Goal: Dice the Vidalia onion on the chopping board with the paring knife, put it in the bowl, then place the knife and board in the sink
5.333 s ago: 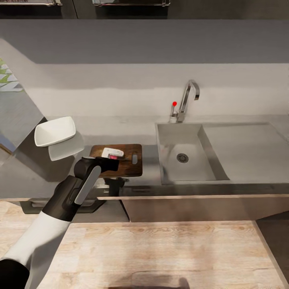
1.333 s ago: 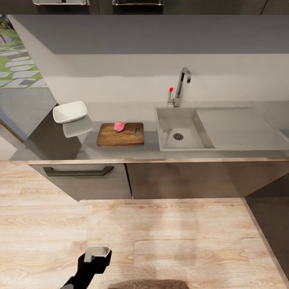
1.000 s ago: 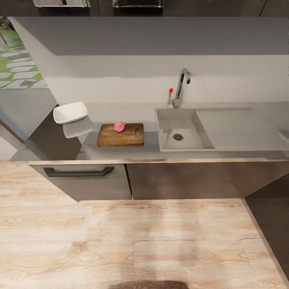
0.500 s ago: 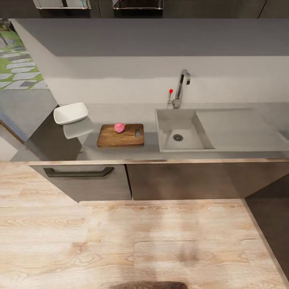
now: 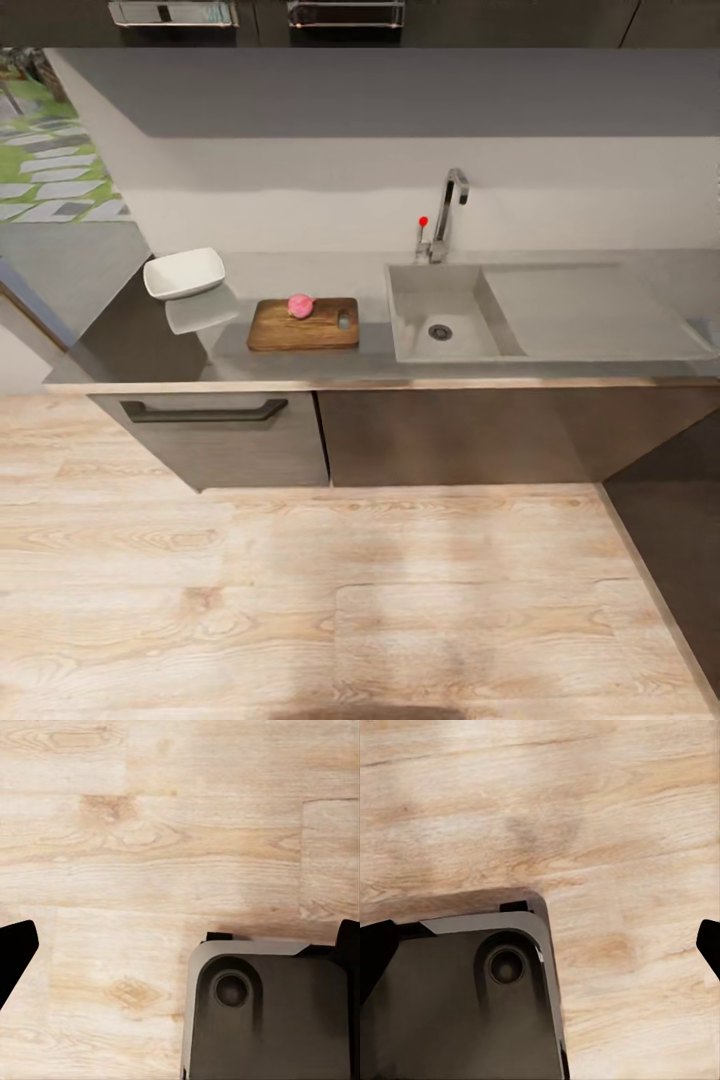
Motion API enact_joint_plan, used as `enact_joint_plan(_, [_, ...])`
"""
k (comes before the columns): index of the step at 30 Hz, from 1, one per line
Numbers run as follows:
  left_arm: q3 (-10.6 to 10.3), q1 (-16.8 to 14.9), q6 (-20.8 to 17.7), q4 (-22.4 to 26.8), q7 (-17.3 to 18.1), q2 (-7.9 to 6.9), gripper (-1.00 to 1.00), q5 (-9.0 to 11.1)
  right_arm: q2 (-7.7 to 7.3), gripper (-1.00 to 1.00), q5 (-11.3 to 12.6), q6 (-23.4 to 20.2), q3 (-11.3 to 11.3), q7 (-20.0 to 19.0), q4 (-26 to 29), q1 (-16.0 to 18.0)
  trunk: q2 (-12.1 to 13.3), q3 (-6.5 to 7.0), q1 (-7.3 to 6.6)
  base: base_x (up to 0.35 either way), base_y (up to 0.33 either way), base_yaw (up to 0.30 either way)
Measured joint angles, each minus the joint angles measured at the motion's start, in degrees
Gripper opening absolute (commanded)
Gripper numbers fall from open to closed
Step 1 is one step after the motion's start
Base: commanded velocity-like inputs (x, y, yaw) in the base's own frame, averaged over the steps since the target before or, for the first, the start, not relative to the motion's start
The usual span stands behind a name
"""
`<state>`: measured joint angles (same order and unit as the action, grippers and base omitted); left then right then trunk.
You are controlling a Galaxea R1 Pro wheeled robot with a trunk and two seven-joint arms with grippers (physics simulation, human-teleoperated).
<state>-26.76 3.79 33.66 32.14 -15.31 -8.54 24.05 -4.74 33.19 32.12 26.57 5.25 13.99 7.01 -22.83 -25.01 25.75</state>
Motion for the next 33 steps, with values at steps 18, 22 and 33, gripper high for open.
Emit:
enact_joint_plan(18, [0.06,0.00,-0.02,-0.73,0.00,0.01,1.00,0.01,0.04,1.00,0.02,0.14,0.02,0.00,-0.08,0.00,0.00,1.58,0.00,-0.001,0.000,0.000])
enact_joint_plan(22, [0.07,0.00,-0.02,-0.85,0.01,0.02,1.00,0.00,0.03,1.00,0.11,0.14,-0.04,0.00,-0.07,0.00,0.00,1.94,0.00,0.000,0.000,-0.065])
enact_joint_plan(33, [0.06,-0.01,-0.02,-1.53,0.01,0.02,1.00,0.00,0.03,1.00,0.18,0.14,-0.07,0.00,-0.07,-0.02,0.00,2.77,0.00,0.000,0.000,-0.186])
